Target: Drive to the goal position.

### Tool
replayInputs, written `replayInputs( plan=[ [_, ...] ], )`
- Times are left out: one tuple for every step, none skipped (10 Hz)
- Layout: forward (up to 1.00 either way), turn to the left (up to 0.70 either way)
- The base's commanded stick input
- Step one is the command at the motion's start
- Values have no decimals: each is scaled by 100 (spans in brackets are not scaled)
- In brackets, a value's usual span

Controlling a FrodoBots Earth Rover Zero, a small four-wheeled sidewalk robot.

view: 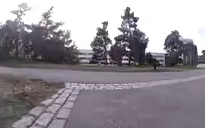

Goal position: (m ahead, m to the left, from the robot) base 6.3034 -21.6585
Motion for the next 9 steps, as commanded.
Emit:
replayInputs(
  plan=[
    [0,-45],
    [0,-45],
    [0,-45],
    [0,-45],
    [0,-45],
    [0,-45],
    [0,-45],
    [0,-45],
    [0,-45]
  ],
)
